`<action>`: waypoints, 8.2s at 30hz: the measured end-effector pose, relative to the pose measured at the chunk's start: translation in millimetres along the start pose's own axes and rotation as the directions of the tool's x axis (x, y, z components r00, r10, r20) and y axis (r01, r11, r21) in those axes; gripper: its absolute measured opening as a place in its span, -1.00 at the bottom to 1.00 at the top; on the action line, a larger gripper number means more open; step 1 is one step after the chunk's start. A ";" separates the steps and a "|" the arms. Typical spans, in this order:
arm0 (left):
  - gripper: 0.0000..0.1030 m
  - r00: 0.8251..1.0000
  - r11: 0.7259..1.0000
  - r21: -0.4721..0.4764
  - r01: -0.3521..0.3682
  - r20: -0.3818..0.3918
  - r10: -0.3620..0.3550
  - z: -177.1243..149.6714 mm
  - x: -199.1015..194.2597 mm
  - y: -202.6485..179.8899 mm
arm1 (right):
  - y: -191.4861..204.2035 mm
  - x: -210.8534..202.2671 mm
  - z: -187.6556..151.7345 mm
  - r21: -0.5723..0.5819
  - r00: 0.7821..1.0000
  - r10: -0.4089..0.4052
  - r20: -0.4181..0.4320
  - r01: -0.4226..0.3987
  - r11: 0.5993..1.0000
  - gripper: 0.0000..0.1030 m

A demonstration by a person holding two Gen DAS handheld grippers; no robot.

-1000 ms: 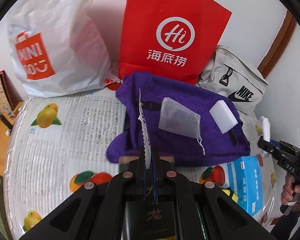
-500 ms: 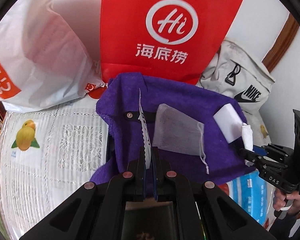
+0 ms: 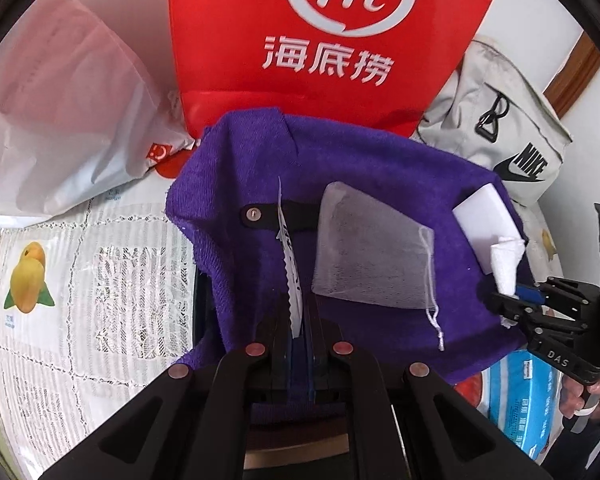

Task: Organize soft objects
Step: 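Open both grippers to drop the white items onto the purple towel, then withdraw both grippers from the towel toward the white glove, then grasp the white glove with the left gripper while the right gripper grasps the green tissue pack, then carry the glove and green tissue pack toward the purple towel, then lower the glove and tissue pack onto the towel and open both grippers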

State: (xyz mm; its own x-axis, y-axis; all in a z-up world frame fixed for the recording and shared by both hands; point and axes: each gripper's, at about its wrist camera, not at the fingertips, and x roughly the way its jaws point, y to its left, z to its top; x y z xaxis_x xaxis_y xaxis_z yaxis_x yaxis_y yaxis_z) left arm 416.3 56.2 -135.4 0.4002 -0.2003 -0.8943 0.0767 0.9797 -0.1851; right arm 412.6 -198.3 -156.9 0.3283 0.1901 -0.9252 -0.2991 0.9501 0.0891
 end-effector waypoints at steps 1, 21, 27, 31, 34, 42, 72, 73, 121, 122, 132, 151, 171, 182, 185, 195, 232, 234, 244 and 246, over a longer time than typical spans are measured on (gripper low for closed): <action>-0.89 1.000 1.000 -0.001 -0.002 -0.004 0.002 0.3 1.5 0.3 | -0.2 -0.4 -0.4 -0.001 1.000 0.002 0.002 -0.002 1.000 -0.56; 0.12 0.996 0.996 0.062 -0.062 0.073 0.057 -3.4 -29.7 -21.7 | -1.6 -34.2 -8.8 0.007 0.997 -0.006 0.078 0.005 1.000 0.09; 0.11 0.990 0.996 0.060 -0.072 0.127 0.064 -25.2 -61.1 -22.3 | 6.0 -58.0 -24.5 0.018 0.993 -0.005 0.121 0.003 1.000 0.09; 0.12 0.981 0.995 0.062 -0.075 0.184 0.062 -47.4 -85.2 -29.3 | 14.5 -75.7 -39.8 0.023 0.988 0.000 0.153 -0.003 1.000 0.09; 0.12 0.984 0.996 0.067 -0.058 0.172 0.046 -67.1 -97.6 -32.3 | 20.8 -90.2 -57.2 0.027 0.983 0.008 0.181 -0.013 1.000 0.09; 0.12 0.985 0.999 0.014 -0.041 0.166 0.038 -127.0 -127.8 -29.1 | 50.9 -122.8 -118.9 -0.016 0.975 0.043 0.216 -0.041 0.999 0.09; 0.18 0.996 0.998 -0.036 -0.043 0.077 0.046 -243.8 -105.7 -26.8 | 116.7 -58.1 -228.5 -0.254 0.984 -0.007 0.180 0.054 0.966 0.12; 0.20 0.996 0.999 -0.025 -0.035 0.077 0.037 -241.9 -103.6 -29.6 | 115.0 -58.7 -228.7 -0.243 0.983 0.002 0.184 0.043 0.969 0.12; -0.60 0.986 0.996 -0.082 -0.027 0.164 0.040 -252.1 -115.4 -10.4 | 52.1 -105.5 -277.7 0.127 0.976 -0.012 0.216 -0.015 0.992 0.11; -0.60 0.985 0.996 -0.082 -0.026 0.167 0.040 -251.4 -116.8 -10.0 | 52.9 -108.3 -277.0 0.124 0.975 -0.011 0.221 -0.016 0.992 0.11; -0.60 0.981 0.995 -0.094 -0.021 0.192 0.039 -241.5 -133.9 -11.1 | 55.6 -130.5 -269.1 0.098 0.965 -0.004 0.262 -0.023 0.995 0.11; -0.60 0.975 0.996 -0.082 -0.017 0.218 0.035 -205.2 -146.3 -16.7 | 42.7 -147.1 -237.6 0.143 0.958 -0.029 0.284 -0.013 0.990 0.11; -0.60 0.968 0.996 -0.074 -0.049 0.242 0.066 -129.8 -141.7 -7.2 | 21.7 -145.2 -158.7 0.139 0.954 -0.053 0.294 0.012 0.990 0.11; -0.60 0.969 0.997 -0.064 -0.053 0.239 0.067 -91.0 -125.8 -6.0 | 2.5 -126.1 -105.4 0.157 0.953 -0.052 0.298 0.004 0.988 0.11; -0.60 0.972 0.997 -0.062 -0.046 0.229 0.059 -81.3 -117.1 -7.2 | -5.5 -116.8 -91.7 0.175 0.956 -0.068 0.285 0.017 0.984 0.11; -0.60 0.976 0.999 -0.029 -0.045 0.211 0.050 -45.9 -92.8 -14.5 | -20.4 -93.3 -57.2 0.181 0.965 -0.081 0.248 0.036 0.983 0.11; -0.58 0.994 1.000 0.028 -0.011 0.113 0.007 4.7 -17.9 -39.3 | -20.9 -38.0 -19.0 0.044 0.984 -0.075 0.162 0.069 0.997 0.32; -0.58 0.995 1.000 0.029 -0.006 0.102 0.003 5.0 -13.6 -40.1 | -22.1 -41.8 -20.6 0.054 0.984 -0.061 0.169 0.052 0.997 0.32; -0.41 0.996 0.999 0.044 -0.028 0.081 0.024 14.9 2.7 -51.7 | -26.8 -57.1 -33.0 0.101 0.977 -0.066 0.201 0.046 0.994 0.32; -0.33 0.996 0.997 0.058 -0.047 0.083 0.042 16.1 4.9 -55.2 | -28.1 -58.2 -36.1 0.106 0.977 -0.064 0.204 0.043 0.993 0.32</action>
State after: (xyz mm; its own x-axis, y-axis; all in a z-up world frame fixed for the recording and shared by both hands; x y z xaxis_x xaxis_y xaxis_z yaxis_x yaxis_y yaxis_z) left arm 428.8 1.3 -123.0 0.4774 -0.1575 -0.8644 0.1105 0.9868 -0.1187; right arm 369.5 -245.0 -118.9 0.5230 0.1755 -0.8341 -0.1877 0.9783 0.0882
